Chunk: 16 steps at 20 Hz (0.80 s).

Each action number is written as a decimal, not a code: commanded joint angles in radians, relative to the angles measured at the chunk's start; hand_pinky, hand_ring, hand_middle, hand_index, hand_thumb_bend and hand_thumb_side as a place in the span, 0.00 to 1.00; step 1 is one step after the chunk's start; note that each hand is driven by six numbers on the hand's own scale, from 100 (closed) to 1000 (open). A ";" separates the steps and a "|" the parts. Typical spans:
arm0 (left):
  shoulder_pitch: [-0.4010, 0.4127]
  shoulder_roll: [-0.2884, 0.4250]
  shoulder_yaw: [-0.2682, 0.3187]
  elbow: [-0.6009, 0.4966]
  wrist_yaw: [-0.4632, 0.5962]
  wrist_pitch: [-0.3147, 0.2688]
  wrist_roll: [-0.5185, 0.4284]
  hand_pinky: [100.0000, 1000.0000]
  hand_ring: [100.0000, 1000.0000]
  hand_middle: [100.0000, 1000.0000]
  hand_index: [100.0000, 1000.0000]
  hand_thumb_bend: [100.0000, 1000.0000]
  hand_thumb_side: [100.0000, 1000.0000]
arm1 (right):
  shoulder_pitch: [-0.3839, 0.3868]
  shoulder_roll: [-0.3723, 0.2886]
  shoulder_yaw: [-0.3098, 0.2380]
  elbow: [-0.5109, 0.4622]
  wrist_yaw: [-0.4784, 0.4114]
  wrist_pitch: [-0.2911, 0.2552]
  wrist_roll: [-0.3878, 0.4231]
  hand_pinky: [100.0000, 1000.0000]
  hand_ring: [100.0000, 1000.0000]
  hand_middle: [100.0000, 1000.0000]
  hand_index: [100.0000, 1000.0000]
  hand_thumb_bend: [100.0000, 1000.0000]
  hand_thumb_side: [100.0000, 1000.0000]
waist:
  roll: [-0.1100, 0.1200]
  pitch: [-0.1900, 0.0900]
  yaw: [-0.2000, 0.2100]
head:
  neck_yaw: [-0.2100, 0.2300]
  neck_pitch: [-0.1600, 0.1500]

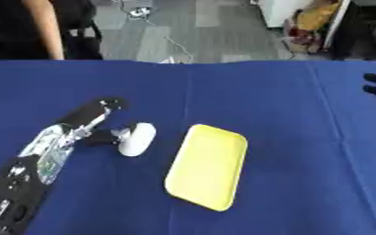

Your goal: Pick up objects on the table and place them in the box.

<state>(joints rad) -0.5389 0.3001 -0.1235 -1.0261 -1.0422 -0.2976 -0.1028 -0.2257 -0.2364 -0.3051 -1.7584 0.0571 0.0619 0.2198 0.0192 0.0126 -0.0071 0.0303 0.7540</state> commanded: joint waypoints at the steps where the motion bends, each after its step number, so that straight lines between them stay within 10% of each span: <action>1: -0.024 0.024 -0.004 -0.016 0.013 -0.009 -0.002 0.97 0.98 0.91 0.88 0.20 0.93 | -0.010 -0.027 0.000 -0.015 0.005 0.000 0.000 0.78 0.79 0.92 1.00 0.00 0.92 | 0.000 -0.013 0.000 | 0.009 0.000; 16: -0.015 -0.023 -0.016 0.012 -0.012 -0.006 -0.044 0.97 0.99 0.92 0.87 0.15 1.00 | -0.011 -0.027 0.000 -0.014 0.004 -0.002 0.002 0.78 0.79 0.92 1.00 0.00 0.91 | -0.001 -0.014 0.001 | 0.007 0.000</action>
<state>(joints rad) -0.5410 0.2712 -0.1414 -1.0071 -1.0482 -0.3032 -0.1454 -0.2257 -0.2429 -0.3026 -1.7583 0.0571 0.0617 0.2201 0.0192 0.0125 -0.0063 0.0303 0.7540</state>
